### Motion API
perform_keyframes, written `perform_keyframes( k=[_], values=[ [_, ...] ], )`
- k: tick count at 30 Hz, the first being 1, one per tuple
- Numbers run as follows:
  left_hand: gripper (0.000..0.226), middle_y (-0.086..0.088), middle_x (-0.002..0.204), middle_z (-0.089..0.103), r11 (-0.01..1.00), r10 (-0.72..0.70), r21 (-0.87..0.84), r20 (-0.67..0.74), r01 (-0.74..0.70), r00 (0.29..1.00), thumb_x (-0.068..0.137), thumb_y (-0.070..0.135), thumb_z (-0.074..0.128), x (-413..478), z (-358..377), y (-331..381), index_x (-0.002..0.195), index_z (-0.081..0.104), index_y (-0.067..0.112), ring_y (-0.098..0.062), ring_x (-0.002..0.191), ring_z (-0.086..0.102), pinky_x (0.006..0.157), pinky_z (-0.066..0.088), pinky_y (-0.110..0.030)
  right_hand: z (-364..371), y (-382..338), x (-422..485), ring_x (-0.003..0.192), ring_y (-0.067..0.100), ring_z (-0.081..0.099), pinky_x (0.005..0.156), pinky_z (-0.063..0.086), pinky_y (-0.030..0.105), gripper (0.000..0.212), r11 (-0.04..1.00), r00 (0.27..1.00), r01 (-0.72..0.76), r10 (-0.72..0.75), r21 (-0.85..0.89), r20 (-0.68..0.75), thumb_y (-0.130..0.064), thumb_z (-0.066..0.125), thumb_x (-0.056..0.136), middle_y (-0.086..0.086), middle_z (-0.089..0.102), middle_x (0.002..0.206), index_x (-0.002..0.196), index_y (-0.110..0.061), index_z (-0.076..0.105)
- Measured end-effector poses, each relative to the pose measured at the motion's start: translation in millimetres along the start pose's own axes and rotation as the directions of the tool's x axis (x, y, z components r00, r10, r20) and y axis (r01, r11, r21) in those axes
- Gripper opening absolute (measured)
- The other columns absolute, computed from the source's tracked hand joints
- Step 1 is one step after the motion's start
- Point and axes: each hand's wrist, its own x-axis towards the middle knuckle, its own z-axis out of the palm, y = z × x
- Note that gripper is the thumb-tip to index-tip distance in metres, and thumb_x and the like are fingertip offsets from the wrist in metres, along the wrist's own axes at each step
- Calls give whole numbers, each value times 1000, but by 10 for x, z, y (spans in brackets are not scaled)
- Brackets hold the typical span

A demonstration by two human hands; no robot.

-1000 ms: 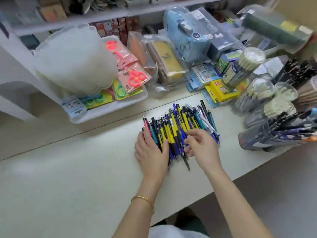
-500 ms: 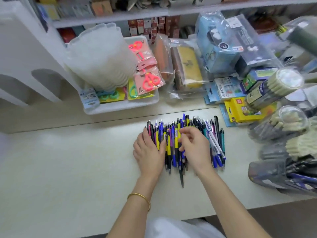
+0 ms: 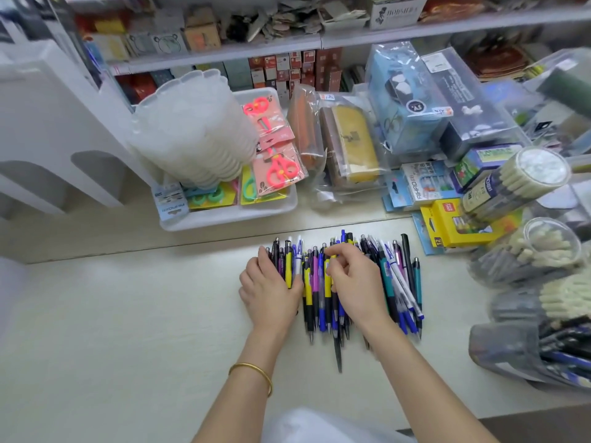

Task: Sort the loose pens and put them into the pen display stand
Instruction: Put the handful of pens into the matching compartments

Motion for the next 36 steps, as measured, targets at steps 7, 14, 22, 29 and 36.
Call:
perform_keyframes(
  k=[7,14,22,29,36],
  values=[
    [87,-16,132,41,1000,-28,4,32,28,999,77,33,67,58,-31,44,147,22,6,-35,116,39,95,36,-41,0,-15,10,68,17,60,71,53,42,22,1000,1000,2,-2,-28,24,-12,48,94,-9,57,74,108,-19,63],
    [82,-16,123,49,995,-18,104,80,9,997,84,26,61,57,-112,15,149,15,7,-33,110,49,90,41,-37,-19,-39,-35,64,24,60,69,53,46,22,999,1000,3,-2,-32,29,-11,47,94,-3,61,73,107,-20,62],
    [51,-12,107,60,994,-41,109,116,28,992,80,12,60,34,-194,-23,126,38,8,-31,95,59,62,39,-33,-16,-86,-102,65,24,61,69,53,47,22,998,999,11,-9,-60,33,-13,46,95,-3,60,75,109,-21,61],
    [36,-2,83,56,949,-48,-303,133,87,990,76,12,64,11,-394,-109,103,40,15,-27,72,54,58,41,-31,4,-155,-173,66,20,60,66,54,40,21,998,999,15,-12,-64,52,-12,46,95,-1,62,79,109,-20,61],
    [44,-1,90,67,420,-66,-890,164,177,984,74,-9,62,3,-802,76,111,52,14,-13,69,61,61,52,-27,174,-334,-279,55,12,56,51,50,25,19,879,963,-264,219,398,156,-5,43,97,12,61,79,105,-5,61]
  ],
)
